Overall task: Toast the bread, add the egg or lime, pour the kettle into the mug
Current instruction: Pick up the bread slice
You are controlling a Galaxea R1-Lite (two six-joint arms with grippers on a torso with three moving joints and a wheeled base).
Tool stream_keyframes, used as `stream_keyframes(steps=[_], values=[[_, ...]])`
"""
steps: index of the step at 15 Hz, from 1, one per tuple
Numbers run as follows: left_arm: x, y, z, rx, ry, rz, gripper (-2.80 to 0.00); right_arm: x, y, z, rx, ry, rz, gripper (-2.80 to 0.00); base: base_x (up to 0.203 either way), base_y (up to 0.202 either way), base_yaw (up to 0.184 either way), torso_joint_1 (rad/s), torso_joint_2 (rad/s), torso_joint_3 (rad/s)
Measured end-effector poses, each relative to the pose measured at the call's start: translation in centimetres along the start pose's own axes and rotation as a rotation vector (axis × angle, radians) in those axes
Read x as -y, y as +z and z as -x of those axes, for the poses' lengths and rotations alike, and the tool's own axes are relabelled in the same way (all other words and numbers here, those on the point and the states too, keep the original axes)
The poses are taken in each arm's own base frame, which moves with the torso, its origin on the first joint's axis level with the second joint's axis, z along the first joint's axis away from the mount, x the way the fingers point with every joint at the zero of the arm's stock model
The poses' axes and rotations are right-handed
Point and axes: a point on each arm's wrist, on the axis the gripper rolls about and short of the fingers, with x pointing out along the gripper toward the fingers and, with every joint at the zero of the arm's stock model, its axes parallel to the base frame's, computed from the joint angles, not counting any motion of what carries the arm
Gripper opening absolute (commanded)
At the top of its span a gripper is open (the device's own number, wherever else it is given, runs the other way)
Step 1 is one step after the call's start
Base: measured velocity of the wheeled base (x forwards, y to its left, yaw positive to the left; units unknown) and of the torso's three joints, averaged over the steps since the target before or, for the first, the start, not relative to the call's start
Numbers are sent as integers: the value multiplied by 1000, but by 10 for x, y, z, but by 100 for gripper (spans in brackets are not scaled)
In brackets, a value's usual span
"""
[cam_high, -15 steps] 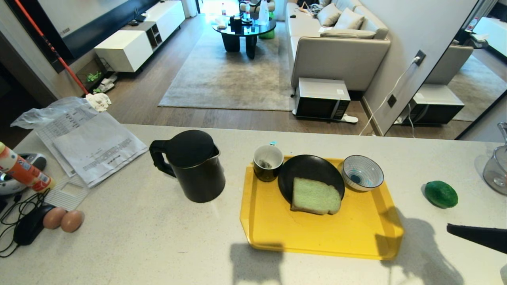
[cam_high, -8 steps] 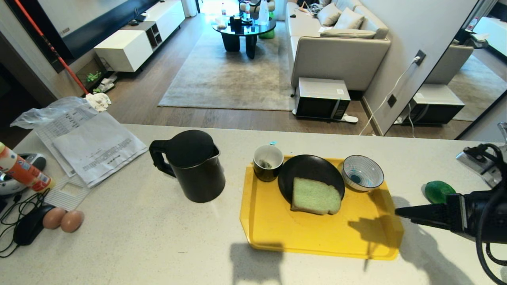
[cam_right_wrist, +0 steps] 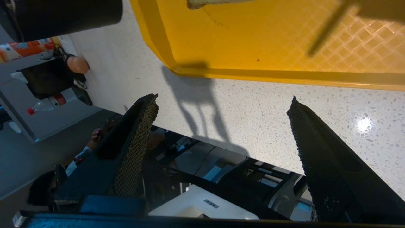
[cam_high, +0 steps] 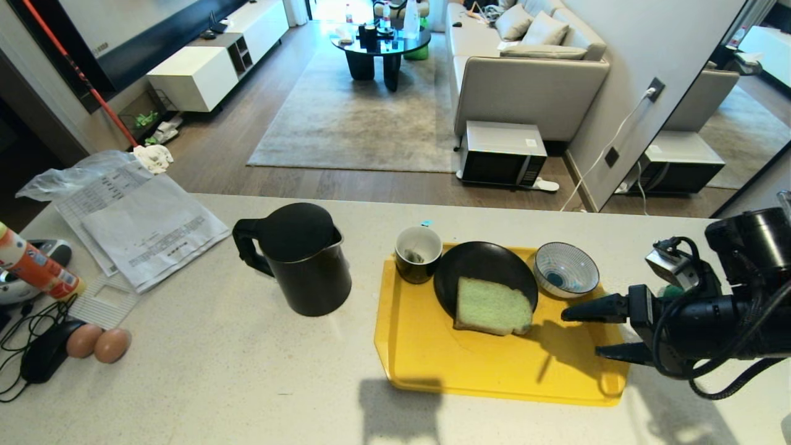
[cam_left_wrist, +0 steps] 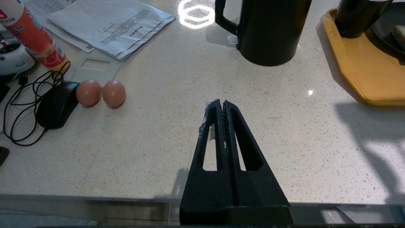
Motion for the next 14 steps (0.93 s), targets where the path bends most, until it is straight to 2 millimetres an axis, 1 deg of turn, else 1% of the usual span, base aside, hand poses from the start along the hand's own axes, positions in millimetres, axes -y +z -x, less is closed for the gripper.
stream_keyframes(steps=[3, 10, 14], values=[[0, 0, 0, 0, 0, 0, -280, 7, 1, -12, -35, -26, -31, 0, 0, 0, 0, 0, 0, 0], [0, 0, 0, 0, 0, 0, -280, 8, 8, -23, -31, -21, -38, 0, 0, 0, 0, 0, 0, 0], [0, 0, 0, 0, 0, 0, -280, 12, 14, -40, -31, -14, -75, 0, 0, 0, 0, 0, 0, 0]])
